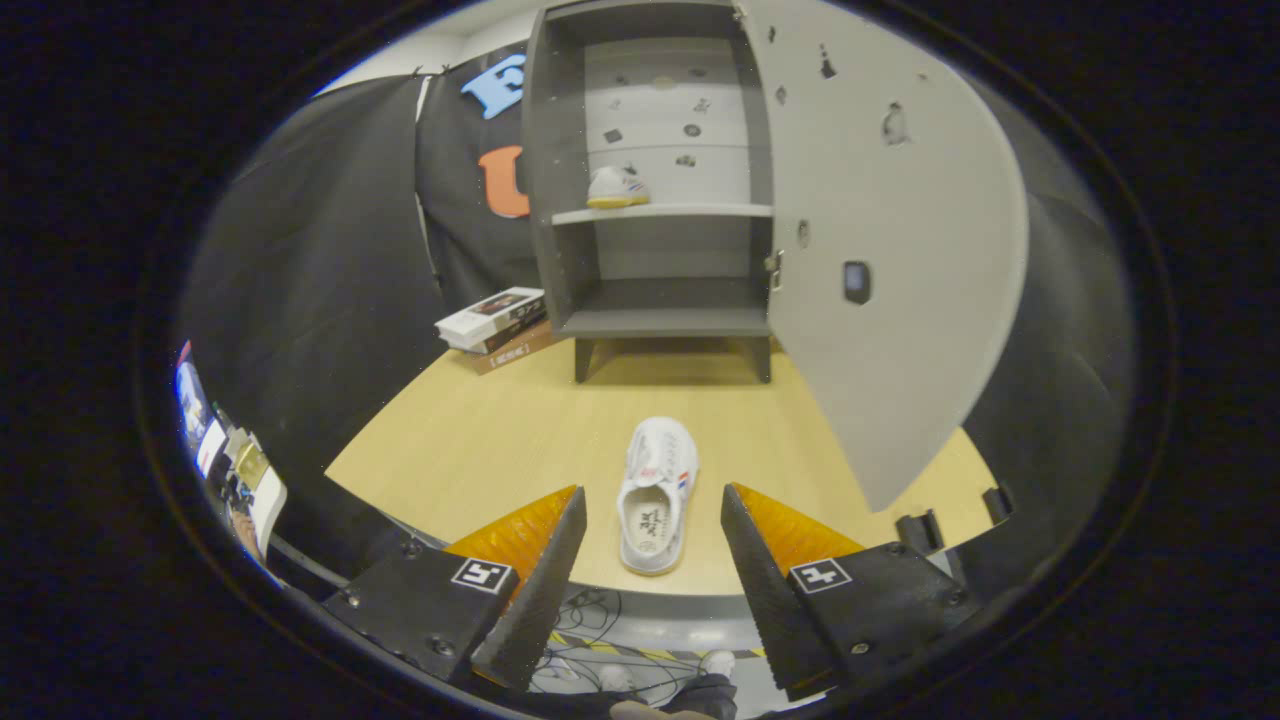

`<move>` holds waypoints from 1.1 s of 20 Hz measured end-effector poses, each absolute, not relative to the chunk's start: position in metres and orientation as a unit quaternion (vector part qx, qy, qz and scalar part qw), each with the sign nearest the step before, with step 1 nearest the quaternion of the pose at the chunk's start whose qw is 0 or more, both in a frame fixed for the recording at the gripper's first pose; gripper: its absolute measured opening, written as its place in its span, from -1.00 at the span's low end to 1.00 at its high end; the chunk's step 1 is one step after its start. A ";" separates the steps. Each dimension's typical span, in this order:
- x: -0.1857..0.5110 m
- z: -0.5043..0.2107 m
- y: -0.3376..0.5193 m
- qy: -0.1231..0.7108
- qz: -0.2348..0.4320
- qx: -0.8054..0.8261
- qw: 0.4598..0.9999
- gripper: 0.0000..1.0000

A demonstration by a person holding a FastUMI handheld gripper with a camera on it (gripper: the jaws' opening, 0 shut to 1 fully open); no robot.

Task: Open the shoe cabinet door, grab the shoes and put them into the shoe cabinet, then close the shoe cabinet door.

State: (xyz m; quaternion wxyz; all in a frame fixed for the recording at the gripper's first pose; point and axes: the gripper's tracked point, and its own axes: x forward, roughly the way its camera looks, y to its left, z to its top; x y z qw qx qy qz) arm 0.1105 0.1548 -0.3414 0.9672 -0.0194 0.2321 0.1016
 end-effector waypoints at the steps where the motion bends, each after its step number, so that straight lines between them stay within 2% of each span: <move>1: 0.118 -0.355 0.165 0.241 0.110 -0.022 0.964 0.73; 5: 0.151 -0.407 0.194 0.284 0.124 -0.002 0.951 0.73; 12: 0.213 -0.458 0.197 0.328 0.088 0.021 0.940 0.73; 16: 0.243 -0.465 0.198 0.311 0.079 0.037 0.947 0.73; 22: 0.268 -0.467 0.206 0.275 0.123 -0.009 0.954 0.73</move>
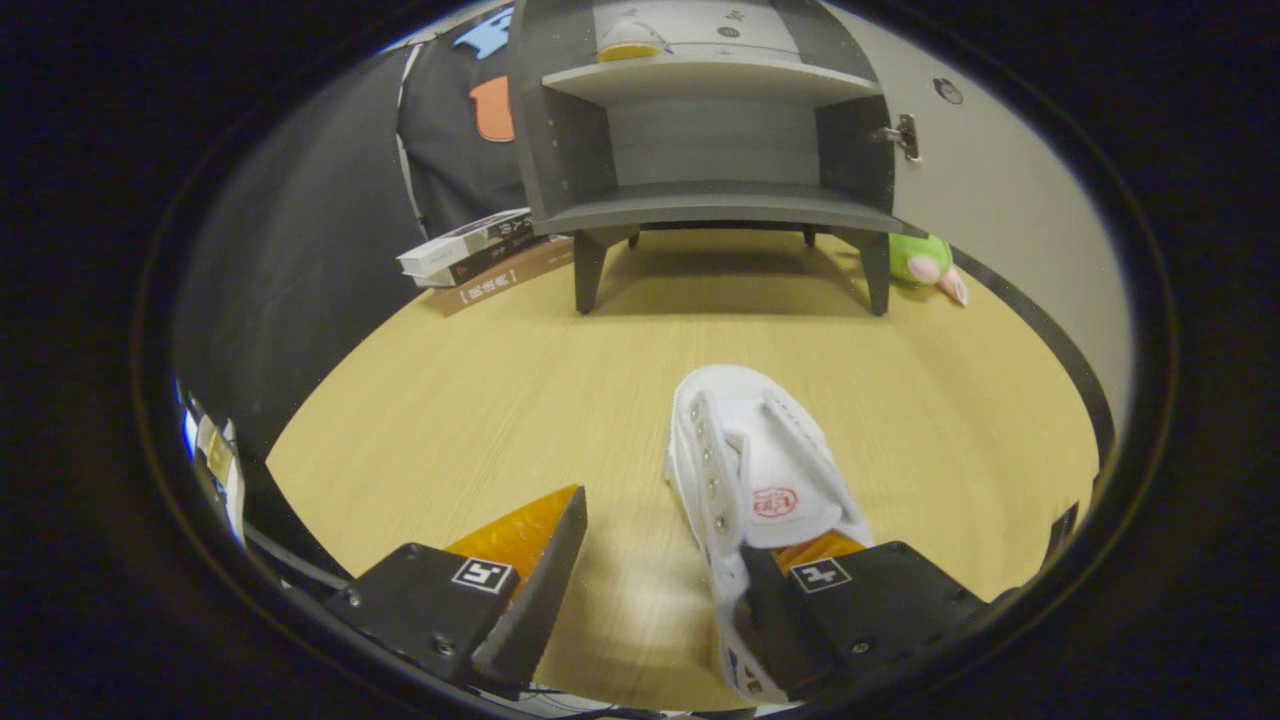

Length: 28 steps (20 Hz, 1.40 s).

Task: Open the shoe cabinet door, grab the shoes and put them into the shoe cabinet, then close the shoe cabinet door.

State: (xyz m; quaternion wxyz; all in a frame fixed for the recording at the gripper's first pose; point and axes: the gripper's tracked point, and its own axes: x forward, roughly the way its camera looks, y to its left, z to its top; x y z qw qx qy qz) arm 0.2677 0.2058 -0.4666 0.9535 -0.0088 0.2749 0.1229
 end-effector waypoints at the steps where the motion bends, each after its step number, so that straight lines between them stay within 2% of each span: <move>1: 0.271 -0.465 0.204 0.271 0.123 -0.009 0.955 0.71; 2: 0.276 -0.466 0.203 0.271 0.124 -0.011 0.954 0.70; 4: 0.281 -0.467 0.194 0.272 0.113 -0.008 0.956 0.34; 5: 0.284 -0.468 0.186 0.274 0.094 -0.003 0.957 -0.07; 7: 0.285 -0.469 0.188 0.285 0.092 -0.001 0.954 -0.69; 11: 0.281 -0.457 0.188 0.292 0.087 -0.028 0.952 -0.77; 15: 0.273 -0.414 0.181 0.264 0.082 -0.040 0.960 -0.77; 23: 0.270 -0.260 0.163 0.163 0.061 -0.050 0.984 -0.77; 28: 0.295 -0.152 0.162 0.081 0.050 -0.064 0.993 -0.77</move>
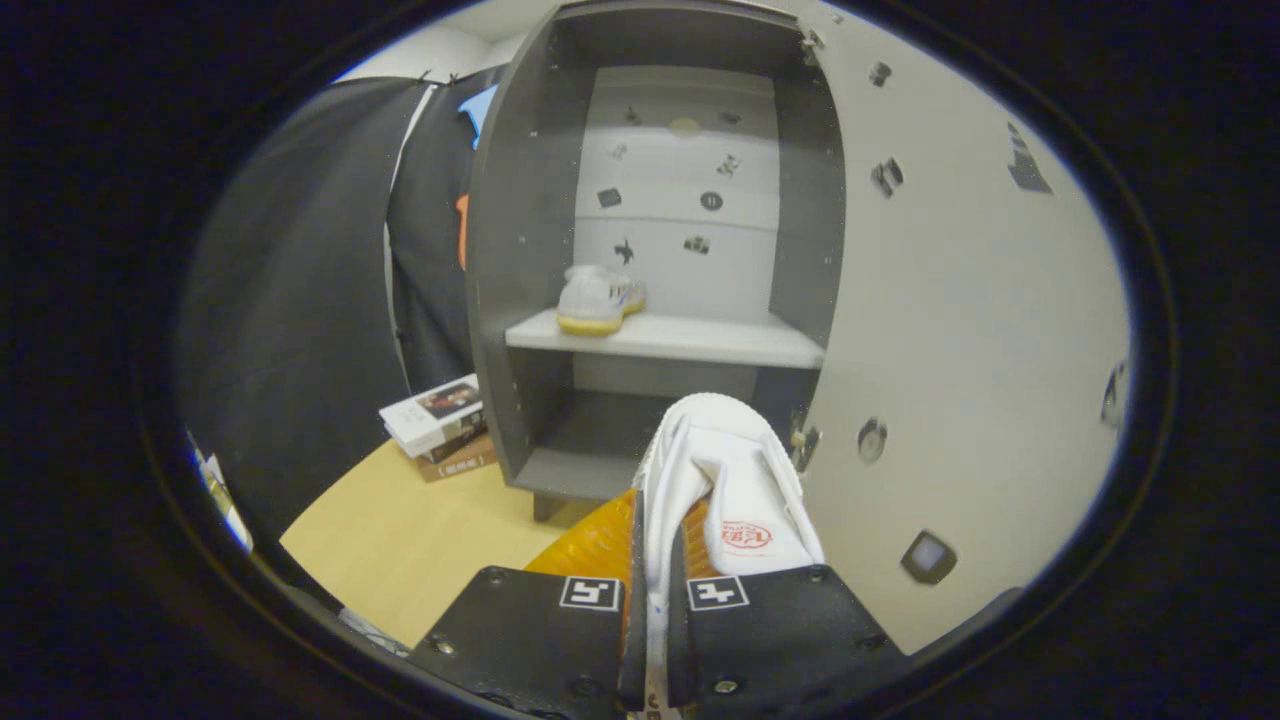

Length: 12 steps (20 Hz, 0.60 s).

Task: Open the shoe cabinet door, grab the shoes and put them into the shoe cabinet, then close the shoe cabinet door.

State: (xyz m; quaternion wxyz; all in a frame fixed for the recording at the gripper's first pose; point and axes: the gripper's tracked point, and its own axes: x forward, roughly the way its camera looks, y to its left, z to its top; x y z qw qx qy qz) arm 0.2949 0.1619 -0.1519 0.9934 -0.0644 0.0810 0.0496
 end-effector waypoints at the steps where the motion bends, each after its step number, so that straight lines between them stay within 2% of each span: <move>1: 0.302 -0.134 0.163 0.068 0.050 -0.066 0.994 -0.77; 12: 0.431 0.012 0.173 -0.037 0.039 -0.075 0.996 -0.77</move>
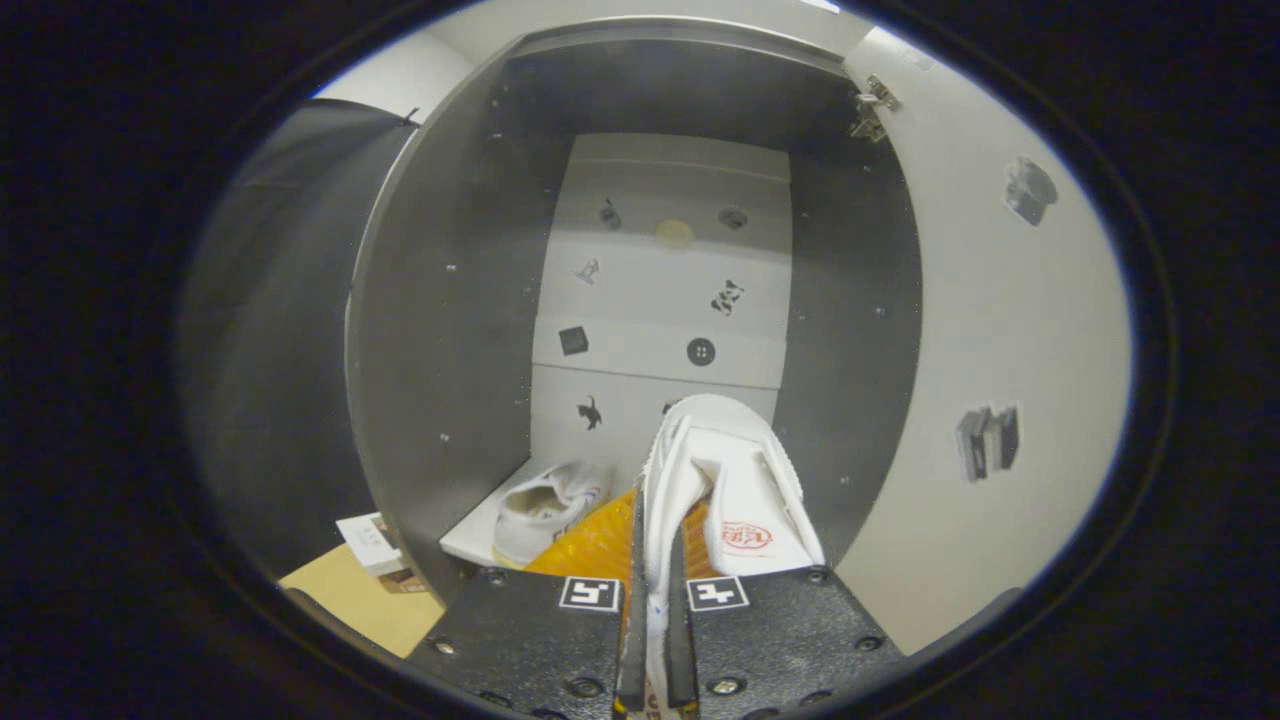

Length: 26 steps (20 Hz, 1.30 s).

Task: Open the shoe cabinet door, grab the shoes and put them into the shoe cabinet, then close the shoe cabinet door.

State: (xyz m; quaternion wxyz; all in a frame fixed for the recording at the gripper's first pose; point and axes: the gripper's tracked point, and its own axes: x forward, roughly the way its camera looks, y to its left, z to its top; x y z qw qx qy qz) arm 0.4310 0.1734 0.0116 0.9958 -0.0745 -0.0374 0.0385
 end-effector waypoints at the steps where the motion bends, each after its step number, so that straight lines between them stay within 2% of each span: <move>1: 0.443 0.018 0.174 -0.041 0.037 -0.076 0.996 -0.77; 6: 0.510 0.019 0.177 -0.029 0.033 -0.075 0.996 -0.77; 11: 0.569 -0.020 0.179 0.037 0.031 -0.061 0.997 -0.77; 26: 0.607 -0.078 0.189 0.186 0.015 -0.011 0.982 -0.76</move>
